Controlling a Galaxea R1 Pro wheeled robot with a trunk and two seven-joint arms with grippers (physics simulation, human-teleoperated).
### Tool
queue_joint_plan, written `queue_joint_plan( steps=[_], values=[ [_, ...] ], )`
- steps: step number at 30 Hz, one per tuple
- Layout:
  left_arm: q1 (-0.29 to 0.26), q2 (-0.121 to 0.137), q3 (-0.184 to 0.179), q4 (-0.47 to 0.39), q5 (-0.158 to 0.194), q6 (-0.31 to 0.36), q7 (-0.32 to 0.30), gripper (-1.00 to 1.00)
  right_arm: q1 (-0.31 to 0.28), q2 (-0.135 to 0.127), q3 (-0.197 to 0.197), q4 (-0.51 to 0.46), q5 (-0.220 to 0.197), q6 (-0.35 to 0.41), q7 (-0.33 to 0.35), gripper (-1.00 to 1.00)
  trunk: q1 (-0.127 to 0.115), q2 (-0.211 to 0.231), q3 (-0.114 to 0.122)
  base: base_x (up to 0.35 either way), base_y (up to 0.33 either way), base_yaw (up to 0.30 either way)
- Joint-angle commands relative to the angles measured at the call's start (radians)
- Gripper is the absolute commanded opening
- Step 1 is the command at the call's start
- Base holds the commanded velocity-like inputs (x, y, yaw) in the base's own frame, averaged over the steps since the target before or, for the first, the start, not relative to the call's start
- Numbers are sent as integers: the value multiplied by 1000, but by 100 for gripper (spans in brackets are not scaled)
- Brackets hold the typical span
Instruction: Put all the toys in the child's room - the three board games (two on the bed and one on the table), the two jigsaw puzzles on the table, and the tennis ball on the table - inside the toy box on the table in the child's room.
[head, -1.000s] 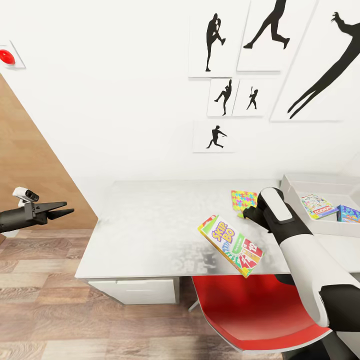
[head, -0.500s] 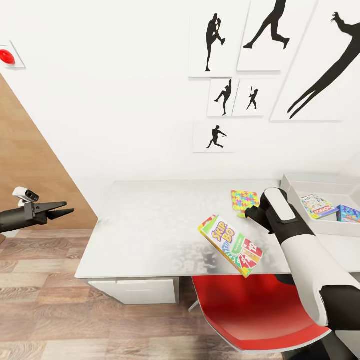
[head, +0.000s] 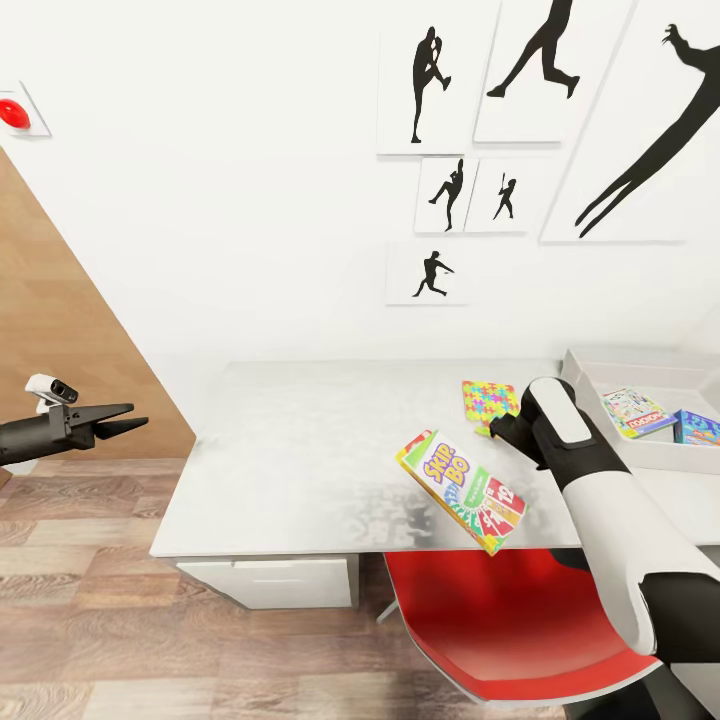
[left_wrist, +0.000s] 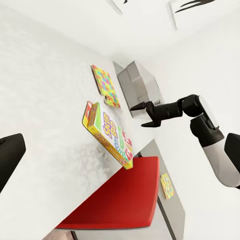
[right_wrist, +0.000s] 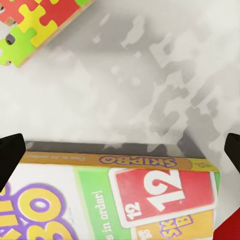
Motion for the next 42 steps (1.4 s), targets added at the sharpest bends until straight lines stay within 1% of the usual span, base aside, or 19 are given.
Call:
queue_joint_plan(
  steps=[1,10,20,27,32,42],
  values=[
    [-1,0,-1,0,0,11,-4,100,0,-1,3,-1,-8,8,-5,100,1,-2,-2,0,0,0],
    [-1,0,-1,0,0,11,-4,100,7,0,-15,-1,-8,-2,10,100,1,-2,-3,0,0,0],
    [-1,0,-1,0,0,11,-4,100,11,-2,-20,24,-9,-21,14,100,1,-2,-16,0,0,0],
    [-1,0,-1,0,0,10,-4,100,11,-4,-29,39,-8,-24,33,100,1,-2,-24,0,0,0],
    [-1,0,-1,0,0,10,-4,100,11,-5,-32,43,-8,-24,47,100,1,-2,-25,0,0,0],
    [-1,0,-1,0,0,9,-4,100,11,-5,-32,44,-8,-24,51,100,1,-2,-25,-23,-1,0]
  ],
)
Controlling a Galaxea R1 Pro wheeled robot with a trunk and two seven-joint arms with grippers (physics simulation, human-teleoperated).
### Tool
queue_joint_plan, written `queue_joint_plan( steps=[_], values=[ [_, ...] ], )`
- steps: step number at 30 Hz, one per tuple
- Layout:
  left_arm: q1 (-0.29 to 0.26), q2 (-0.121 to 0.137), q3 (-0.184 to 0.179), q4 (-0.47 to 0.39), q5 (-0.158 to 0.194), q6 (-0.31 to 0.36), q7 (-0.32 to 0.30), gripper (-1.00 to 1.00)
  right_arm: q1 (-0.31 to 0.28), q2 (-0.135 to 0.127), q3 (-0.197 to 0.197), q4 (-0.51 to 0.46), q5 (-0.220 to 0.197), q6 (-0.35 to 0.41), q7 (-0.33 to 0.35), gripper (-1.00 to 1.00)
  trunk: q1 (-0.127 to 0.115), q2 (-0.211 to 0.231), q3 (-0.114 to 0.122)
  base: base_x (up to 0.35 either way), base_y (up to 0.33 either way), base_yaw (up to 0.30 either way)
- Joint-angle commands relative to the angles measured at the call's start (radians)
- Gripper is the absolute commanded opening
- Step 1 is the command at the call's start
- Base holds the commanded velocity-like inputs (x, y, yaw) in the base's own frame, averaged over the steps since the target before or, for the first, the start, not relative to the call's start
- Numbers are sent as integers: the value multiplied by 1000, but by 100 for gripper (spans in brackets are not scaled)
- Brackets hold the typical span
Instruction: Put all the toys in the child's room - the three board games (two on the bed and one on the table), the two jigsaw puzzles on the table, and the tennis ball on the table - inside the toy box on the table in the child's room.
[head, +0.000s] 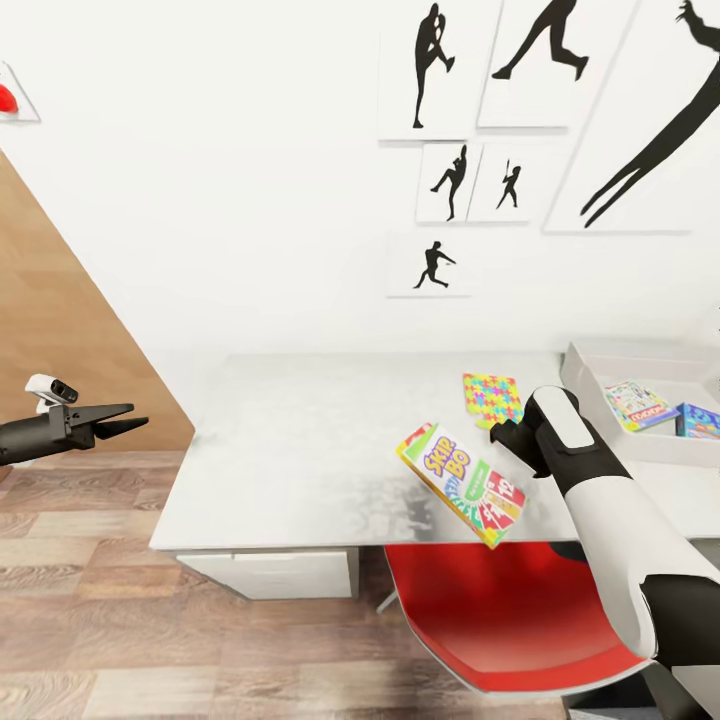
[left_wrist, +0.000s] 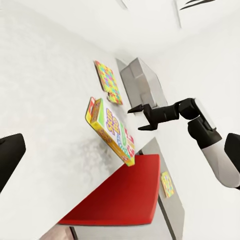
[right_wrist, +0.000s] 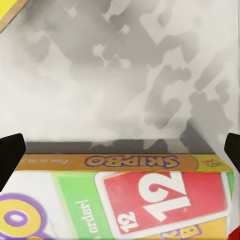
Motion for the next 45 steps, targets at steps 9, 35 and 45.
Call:
queue_joint_plan(
  steps=[9,35,45],
  values=[
    [0,0,-1,0,0,10,-4,100,-1,-2,3,-1,-6,8,-7,100,0,-2,-2,-81,-69,0],
    [-1,0,-1,0,0,10,-4,100,4,-6,3,-1,-8,8,-7,100,0,-2,-2,-13,-13,0],
    [-1,0,-1,0,0,10,-4,100,5,-7,3,13,-8,8,-3,100,0,-2,-2,-87,-57,0]
  ],
)
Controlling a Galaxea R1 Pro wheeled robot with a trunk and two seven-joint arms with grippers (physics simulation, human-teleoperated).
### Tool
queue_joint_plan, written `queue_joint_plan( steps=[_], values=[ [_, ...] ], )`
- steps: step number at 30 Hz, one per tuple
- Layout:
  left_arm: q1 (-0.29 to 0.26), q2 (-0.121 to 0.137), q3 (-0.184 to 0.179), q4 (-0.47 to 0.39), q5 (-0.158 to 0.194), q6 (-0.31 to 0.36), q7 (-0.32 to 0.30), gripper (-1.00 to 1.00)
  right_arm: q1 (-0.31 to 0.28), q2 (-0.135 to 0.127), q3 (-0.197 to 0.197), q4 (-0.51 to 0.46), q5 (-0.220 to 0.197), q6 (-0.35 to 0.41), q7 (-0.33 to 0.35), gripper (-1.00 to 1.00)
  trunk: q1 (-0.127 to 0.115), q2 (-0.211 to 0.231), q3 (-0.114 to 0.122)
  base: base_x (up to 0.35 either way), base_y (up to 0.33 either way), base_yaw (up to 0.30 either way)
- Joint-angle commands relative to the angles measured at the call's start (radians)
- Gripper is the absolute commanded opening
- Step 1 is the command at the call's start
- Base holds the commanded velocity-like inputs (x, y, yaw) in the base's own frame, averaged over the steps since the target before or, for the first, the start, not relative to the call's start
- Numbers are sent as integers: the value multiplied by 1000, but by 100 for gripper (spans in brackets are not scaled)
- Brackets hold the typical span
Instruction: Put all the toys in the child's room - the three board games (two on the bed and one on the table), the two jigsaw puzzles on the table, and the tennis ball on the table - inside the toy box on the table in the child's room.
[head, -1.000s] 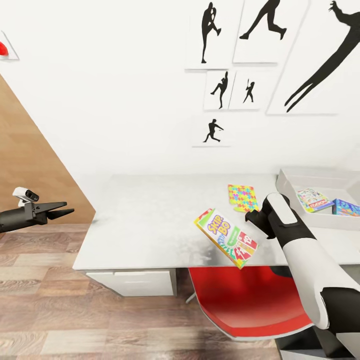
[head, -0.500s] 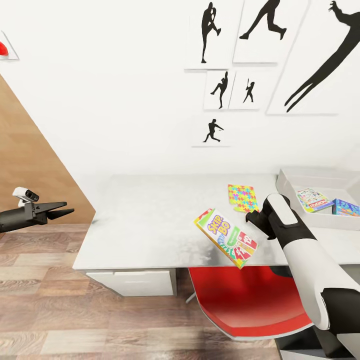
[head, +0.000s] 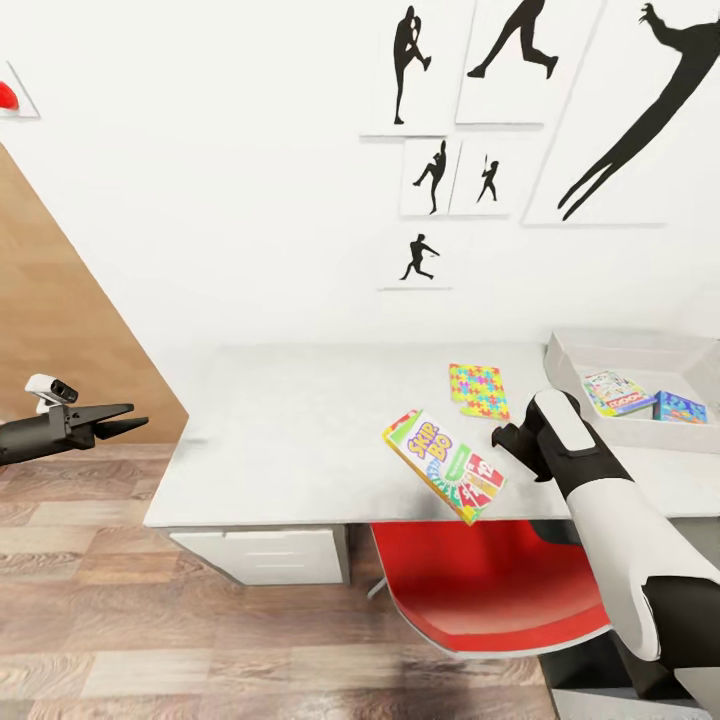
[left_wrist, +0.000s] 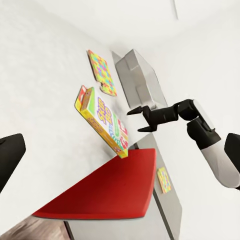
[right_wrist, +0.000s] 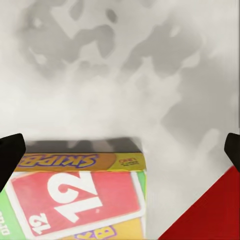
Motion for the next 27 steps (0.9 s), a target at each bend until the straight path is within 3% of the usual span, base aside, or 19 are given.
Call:
queue_joint_plan(
  steps=[1,27],
  values=[
    [-1,0,-1,0,0,11,-4,100,-1,-1,3,0,-6,8,-5,100,1,-2,-2,-28,-17,0],
    [-1,3,-1,0,0,11,-4,100,8,0,3,6,-6,8,15,100,1,-2,-2,-34,-3,0]
  ],
)
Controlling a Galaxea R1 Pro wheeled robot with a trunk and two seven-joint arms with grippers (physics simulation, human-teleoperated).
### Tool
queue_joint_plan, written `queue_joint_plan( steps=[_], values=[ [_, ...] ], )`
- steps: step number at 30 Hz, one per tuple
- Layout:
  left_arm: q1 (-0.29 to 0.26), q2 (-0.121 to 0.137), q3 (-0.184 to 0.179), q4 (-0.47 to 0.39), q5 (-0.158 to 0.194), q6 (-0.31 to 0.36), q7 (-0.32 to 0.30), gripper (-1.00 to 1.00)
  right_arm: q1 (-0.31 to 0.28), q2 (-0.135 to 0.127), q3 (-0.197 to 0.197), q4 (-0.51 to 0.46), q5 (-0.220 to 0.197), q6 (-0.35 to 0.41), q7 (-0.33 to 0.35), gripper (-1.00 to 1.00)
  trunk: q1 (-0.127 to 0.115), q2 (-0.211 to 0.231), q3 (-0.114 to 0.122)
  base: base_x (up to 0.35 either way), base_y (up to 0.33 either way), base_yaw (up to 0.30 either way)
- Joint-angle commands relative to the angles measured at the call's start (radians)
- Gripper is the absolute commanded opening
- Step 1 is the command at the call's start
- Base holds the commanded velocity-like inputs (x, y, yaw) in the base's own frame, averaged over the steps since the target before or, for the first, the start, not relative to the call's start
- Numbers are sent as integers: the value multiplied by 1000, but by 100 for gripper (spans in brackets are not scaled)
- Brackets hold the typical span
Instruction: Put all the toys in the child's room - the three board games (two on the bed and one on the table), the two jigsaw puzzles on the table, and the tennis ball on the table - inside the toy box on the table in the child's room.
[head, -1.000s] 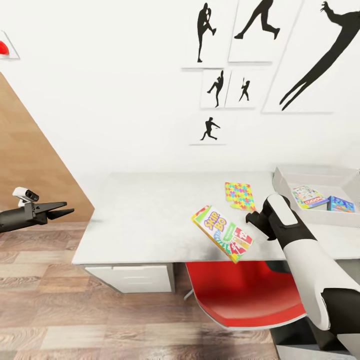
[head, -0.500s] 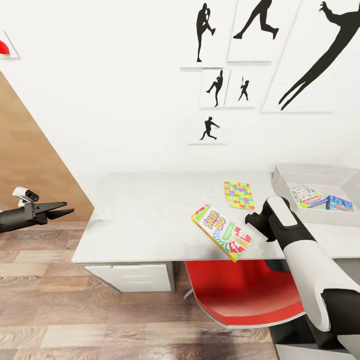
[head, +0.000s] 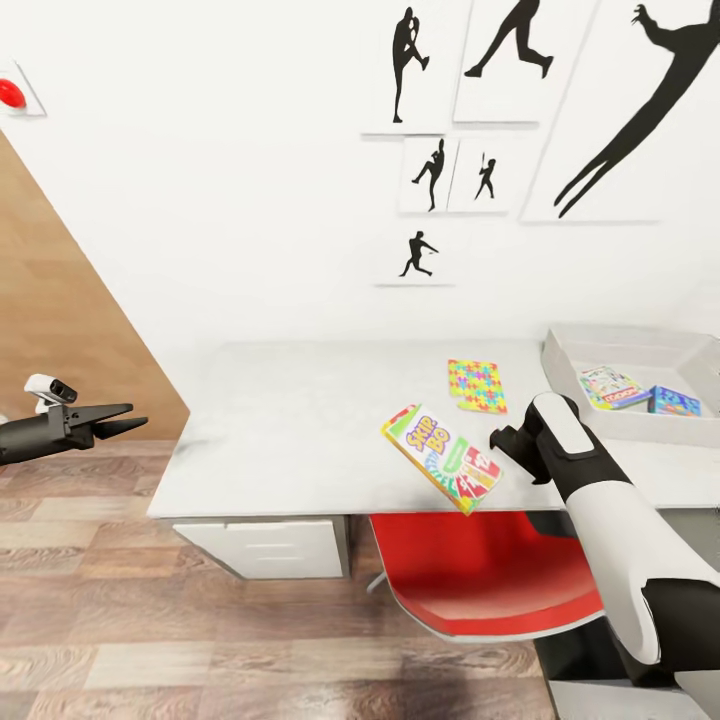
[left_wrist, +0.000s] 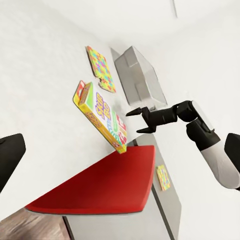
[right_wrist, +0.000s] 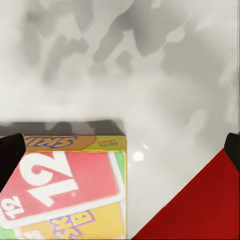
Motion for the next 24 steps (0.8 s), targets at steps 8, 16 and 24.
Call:
queue_joint_plan(
  steps=[8,16,24],
  values=[
    [-1,1,-1,0,0,12,-4,100,0,-1,3,-1,-6,7,-6,100,0,-2,-2,-32,0,0],
    [-1,1,0,0,0,12,-4,100,0,-1,3,-1,-6,7,-5,100,0,-2,-2,-4,0,0],
    [-1,0,0,0,0,11,-4,100,0,-1,3,-1,-6,8,-5,100,0,-2,-2,0,0,0]
  ],
)
